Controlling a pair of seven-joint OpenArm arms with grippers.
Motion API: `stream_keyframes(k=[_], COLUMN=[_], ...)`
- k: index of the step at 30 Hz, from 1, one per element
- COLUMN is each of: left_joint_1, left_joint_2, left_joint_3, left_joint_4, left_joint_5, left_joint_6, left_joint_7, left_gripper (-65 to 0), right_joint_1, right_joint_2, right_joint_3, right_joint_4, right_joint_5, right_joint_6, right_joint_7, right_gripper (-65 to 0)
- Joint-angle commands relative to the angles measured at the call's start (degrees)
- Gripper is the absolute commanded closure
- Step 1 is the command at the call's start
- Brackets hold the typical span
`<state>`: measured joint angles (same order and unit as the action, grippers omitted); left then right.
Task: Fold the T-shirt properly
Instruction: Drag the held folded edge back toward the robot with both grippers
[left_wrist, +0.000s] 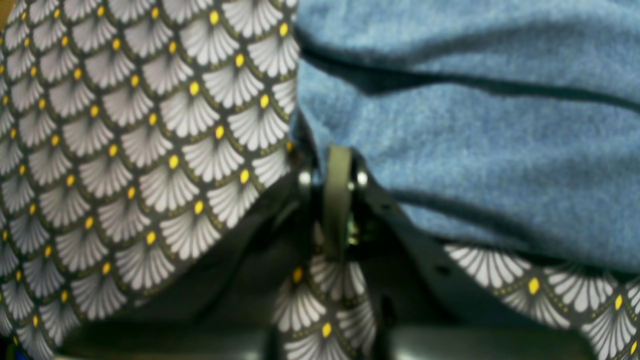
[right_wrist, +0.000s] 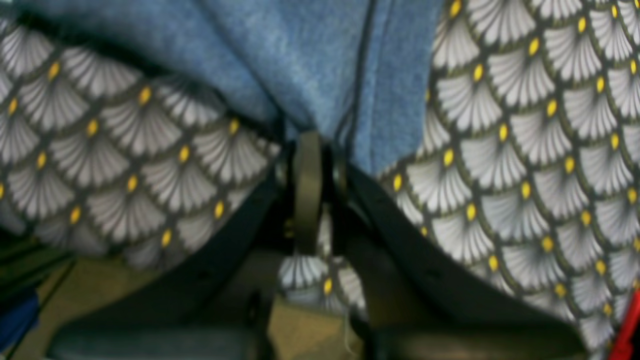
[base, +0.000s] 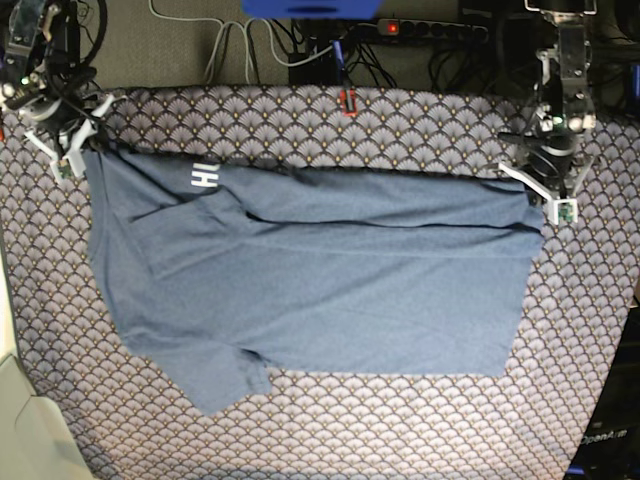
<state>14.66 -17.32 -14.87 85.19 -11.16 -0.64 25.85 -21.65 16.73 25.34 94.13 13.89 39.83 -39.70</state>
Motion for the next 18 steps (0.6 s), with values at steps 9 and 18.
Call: stream_keyframes(k=[9,18], left_joint_1=[5.8,7.8], left_joint_2=[-1.0,-1.3], left_joint_3=[-0.6,-2.6], left_joint_4=[7.6,7.7], left_joint_5=[0.5,0.4], left_joint_6=[0.3,0.3], left_joint_7=[-1.2,-1.2], left_gripper=[-0.3,-0.3], right_joint_1=[-2.5,-4.8], right_joint_2=[0.9,0.6], right_joint_3=[0.5,6.1], right_joint_4=[3.8,3.8], right_joint_5=[0.7,0.7], right_joint_6=[0.2,0.2], right_joint_7=[1.2,1.2], right_gripper=[0.0,0.0])
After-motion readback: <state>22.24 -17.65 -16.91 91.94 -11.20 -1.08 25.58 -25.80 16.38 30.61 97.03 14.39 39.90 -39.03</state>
